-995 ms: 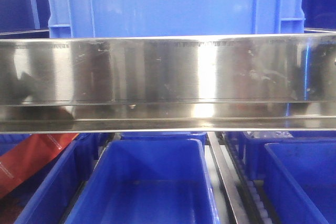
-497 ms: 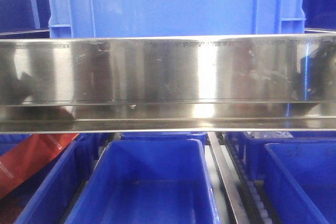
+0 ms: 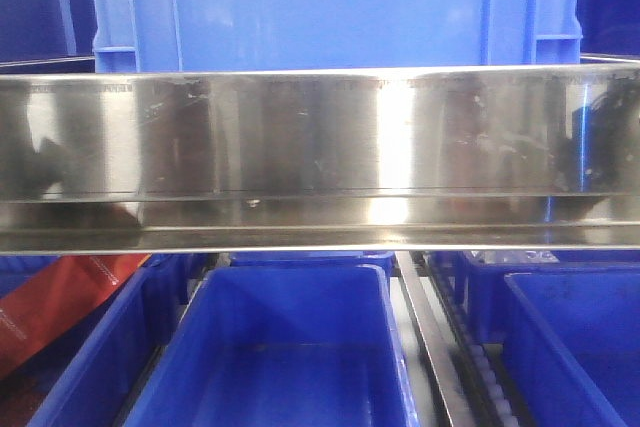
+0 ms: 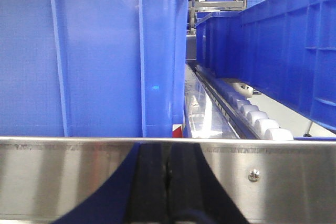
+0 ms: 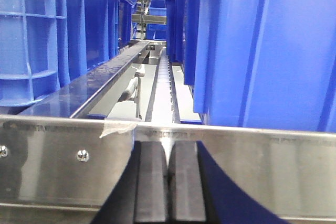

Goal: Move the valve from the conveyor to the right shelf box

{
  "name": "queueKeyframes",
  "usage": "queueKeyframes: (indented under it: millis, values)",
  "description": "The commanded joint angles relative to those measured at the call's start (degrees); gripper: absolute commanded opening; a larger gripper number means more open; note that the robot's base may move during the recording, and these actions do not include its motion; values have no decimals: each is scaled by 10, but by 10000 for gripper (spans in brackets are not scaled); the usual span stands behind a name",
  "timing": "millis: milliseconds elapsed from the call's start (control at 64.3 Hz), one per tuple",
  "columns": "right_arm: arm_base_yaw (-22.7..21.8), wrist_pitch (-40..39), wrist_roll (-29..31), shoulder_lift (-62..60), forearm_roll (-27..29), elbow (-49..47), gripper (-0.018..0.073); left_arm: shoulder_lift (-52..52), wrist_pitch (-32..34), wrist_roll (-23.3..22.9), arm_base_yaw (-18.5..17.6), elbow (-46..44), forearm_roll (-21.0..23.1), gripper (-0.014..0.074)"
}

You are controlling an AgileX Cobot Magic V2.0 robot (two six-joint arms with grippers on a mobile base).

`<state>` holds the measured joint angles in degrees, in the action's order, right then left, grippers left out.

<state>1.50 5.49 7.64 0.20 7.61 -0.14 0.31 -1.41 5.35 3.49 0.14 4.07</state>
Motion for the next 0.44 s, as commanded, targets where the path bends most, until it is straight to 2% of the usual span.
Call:
queueKeyframes:
  millis: [0,420]
  values:
    - [-3,-8,4,-2,4,1,-162,-3,11,-1,1,-1,0,-111]
    - [-3,-8,4,-2,4,1,-162,-3,11,-1,1,-1,0,-111]
